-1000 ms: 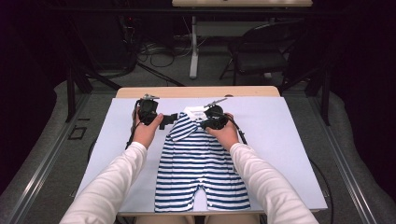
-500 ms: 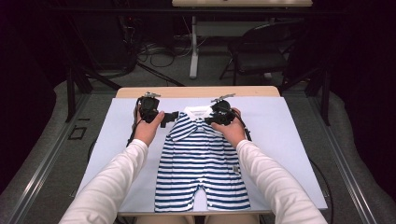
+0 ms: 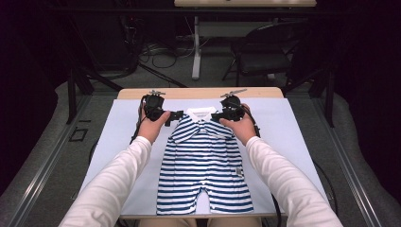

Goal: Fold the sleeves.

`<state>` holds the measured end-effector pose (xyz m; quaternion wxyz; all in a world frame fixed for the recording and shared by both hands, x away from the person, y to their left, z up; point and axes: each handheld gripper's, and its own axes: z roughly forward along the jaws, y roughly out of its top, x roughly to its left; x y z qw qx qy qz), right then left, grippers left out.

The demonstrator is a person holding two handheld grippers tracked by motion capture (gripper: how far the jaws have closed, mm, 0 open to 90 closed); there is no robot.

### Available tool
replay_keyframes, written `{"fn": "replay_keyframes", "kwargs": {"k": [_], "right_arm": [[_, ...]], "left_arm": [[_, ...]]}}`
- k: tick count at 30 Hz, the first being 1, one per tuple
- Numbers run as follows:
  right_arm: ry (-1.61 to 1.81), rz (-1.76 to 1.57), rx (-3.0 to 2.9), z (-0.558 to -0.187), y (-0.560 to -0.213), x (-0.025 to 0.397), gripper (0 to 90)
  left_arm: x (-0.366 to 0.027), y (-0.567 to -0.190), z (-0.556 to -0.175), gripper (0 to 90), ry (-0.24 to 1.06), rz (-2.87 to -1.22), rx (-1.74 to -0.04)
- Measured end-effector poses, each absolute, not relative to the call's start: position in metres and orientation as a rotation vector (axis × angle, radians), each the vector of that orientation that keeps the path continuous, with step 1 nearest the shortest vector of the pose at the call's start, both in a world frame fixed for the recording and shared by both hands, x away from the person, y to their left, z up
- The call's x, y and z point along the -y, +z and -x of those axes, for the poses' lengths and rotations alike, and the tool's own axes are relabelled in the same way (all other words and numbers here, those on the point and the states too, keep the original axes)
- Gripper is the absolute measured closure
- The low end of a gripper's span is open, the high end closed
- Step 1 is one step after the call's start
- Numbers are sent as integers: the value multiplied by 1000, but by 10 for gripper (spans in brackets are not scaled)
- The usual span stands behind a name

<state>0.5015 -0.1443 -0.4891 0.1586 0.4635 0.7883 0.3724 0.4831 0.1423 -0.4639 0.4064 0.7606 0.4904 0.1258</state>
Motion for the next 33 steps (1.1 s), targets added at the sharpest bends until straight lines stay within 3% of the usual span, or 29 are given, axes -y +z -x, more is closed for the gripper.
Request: {"fn": "replay_keyframes", "kwargs": {"k": [16,33], "right_arm": [[1071,-1356,-2246,-509,-484,151,320],[1034,-1369,-2221,-522,-489,149,298]], "left_arm": [[-137,-465,-494,6,278,-1951,-1176],[-133,-471,-511,40,292,-1938,-1247]]}}
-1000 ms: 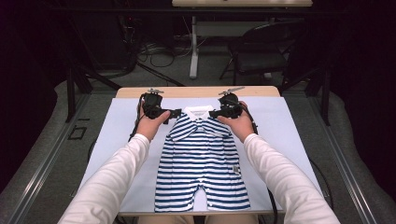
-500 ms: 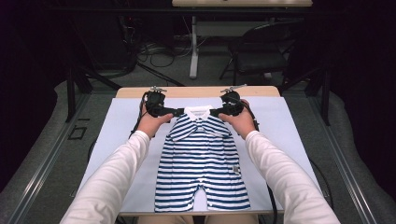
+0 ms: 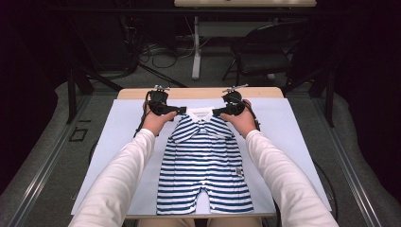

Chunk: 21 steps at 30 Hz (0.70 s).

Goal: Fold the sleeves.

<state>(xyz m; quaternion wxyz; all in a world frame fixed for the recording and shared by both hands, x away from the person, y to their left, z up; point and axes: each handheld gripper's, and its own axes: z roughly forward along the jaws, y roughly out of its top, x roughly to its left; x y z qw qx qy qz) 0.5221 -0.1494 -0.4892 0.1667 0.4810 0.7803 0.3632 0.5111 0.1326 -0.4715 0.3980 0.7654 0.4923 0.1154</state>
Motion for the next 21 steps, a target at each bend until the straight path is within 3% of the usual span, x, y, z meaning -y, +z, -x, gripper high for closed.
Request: {"fn": "replay_keyframes", "kwargs": {"k": [10,14,21], "right_arm": [[1022,-1376,-2209,-528,-489,147,303],[1029,-1366,-2209,-529,-491,145,309],[1028,-1361,-2205,-531,-495,144,329]], "left_arm": [[-124,-477,-519,89,303,-1939,-1267],[-121,-477,-521,157,291,-1940,-1262],[-122,-483,-526,163,289,-1960,-1272]]}}
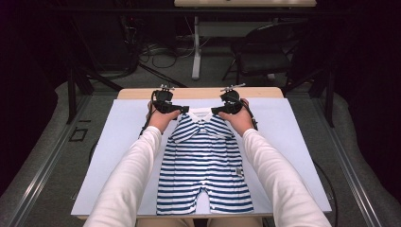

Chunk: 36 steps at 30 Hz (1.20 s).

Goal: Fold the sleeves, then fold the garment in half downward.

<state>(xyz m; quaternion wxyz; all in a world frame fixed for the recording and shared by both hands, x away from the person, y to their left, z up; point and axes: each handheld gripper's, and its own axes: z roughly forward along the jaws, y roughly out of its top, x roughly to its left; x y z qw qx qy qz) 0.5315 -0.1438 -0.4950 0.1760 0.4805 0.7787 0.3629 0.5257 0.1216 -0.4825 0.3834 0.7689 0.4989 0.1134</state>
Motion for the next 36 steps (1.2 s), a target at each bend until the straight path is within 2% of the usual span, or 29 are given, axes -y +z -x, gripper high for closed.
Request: {"fn": "replay_keyframes", "kwargs": {"k": [6,17,25,36], "right_arm": [[1031,-1366,-2192,-534,-499,143,342],[1033,-1366,-2182,-538,-504,145,384],[1009,-1346,-2203,-542,-511,146,435],[936,-1342,-2217,-544,-521,142,450]], "left_arm": [[-124,-486,-530,221,317,-1964,-1276],[-120,-494,-534,261,356,-1971,-1279],[-117,-503,-539,347,390,-1983,-1288],[-113,-517,-544,433,367,-2010,-1321]]}}
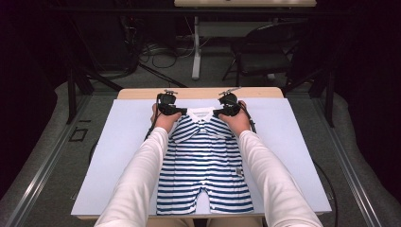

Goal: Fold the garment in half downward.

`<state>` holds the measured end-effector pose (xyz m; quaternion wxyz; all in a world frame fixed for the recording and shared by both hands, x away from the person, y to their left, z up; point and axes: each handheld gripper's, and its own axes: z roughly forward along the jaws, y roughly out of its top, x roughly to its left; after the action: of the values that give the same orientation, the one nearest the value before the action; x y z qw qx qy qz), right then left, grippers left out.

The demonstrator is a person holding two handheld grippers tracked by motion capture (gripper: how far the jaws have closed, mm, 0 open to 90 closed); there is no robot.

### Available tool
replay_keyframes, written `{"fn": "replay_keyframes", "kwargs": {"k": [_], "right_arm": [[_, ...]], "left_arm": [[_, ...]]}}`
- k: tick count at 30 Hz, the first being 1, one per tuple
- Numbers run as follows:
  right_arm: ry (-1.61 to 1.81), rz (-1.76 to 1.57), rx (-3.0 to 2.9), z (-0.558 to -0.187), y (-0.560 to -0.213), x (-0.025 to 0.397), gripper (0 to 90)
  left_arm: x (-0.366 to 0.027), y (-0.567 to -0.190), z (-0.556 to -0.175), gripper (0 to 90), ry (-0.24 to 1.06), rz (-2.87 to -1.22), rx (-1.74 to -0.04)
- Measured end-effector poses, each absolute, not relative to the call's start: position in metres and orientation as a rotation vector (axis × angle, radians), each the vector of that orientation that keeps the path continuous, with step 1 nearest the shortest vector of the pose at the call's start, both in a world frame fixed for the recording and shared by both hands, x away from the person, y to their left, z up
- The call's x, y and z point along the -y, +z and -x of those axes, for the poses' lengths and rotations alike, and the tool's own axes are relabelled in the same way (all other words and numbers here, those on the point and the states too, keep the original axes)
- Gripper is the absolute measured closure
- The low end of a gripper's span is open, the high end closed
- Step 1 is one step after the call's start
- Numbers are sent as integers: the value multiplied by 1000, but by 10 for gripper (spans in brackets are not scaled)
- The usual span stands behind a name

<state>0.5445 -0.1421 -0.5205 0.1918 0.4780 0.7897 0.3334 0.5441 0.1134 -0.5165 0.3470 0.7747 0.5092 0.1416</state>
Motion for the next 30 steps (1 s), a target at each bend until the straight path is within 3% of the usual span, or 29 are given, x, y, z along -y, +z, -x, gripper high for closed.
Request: {"fn": "replay_keyframes", "kwargs": {"k": [15,30], "right_arm": [[936,-1354,-2238,-540,-517,139,462],[945,-1346,-2234,-536,-515,141,463]], "left_arm": [[-109,-538,-552,498,275,-2018,-1351],[-105,-551,-556,566,270,-2042,-1372]]}}
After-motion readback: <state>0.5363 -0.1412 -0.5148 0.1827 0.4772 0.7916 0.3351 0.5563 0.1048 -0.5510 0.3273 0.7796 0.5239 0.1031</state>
